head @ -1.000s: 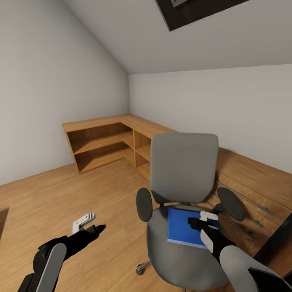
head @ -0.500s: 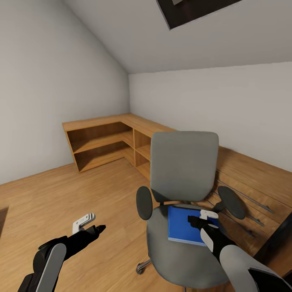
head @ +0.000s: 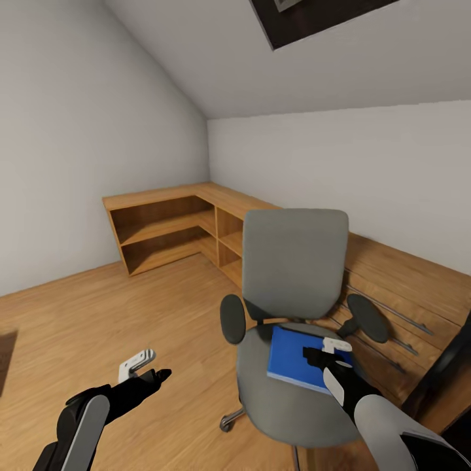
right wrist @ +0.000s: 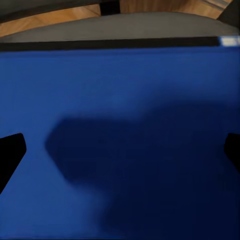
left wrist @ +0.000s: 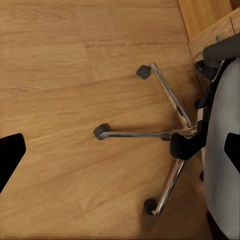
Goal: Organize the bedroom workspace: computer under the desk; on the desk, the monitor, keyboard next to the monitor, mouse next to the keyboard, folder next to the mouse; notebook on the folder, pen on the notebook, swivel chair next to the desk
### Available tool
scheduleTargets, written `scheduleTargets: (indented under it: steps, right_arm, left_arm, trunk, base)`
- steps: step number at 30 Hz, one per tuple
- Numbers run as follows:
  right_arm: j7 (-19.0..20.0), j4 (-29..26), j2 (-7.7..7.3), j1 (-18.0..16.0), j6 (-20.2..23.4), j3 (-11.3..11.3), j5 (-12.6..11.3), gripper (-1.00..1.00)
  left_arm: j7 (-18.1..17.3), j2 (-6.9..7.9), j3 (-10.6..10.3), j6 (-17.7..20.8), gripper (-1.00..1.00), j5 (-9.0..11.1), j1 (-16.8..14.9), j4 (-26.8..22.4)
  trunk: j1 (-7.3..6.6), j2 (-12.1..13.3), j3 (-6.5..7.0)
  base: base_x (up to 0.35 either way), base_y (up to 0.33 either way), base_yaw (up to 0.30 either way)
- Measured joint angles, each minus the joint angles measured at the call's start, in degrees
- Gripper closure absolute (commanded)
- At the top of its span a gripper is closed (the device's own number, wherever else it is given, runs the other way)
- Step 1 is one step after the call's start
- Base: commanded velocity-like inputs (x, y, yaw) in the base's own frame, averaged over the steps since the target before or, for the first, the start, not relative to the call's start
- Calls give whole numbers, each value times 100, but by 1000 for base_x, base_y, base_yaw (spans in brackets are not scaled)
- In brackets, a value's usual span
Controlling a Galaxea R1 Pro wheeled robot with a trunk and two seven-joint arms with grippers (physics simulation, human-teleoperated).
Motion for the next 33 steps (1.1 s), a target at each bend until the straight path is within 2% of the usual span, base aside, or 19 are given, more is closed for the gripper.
scheduleTargets:
  steps: [5,12,33]
  right_arm:
    - [0,-5,0,0,1,-1,1,-100]
    - [2,3,-1,0,4,-7,7,-100]
    - [5,54,-1,0,2,-2,6,-100]
  left_arm:
    - [-1,0,-1,-2,-100,0,0,1]
    - [-2,0,-1,-2,-100,0,0,1]
    - [0,0,-1,-2,-100,3,0,1]
  trunk:
    - [0,0,0]
    - [2,0,0]
    - [-1,0,0]
  base:
    - [-53,0,0]
    - [-237,0,0]
    - [-136,0,0]
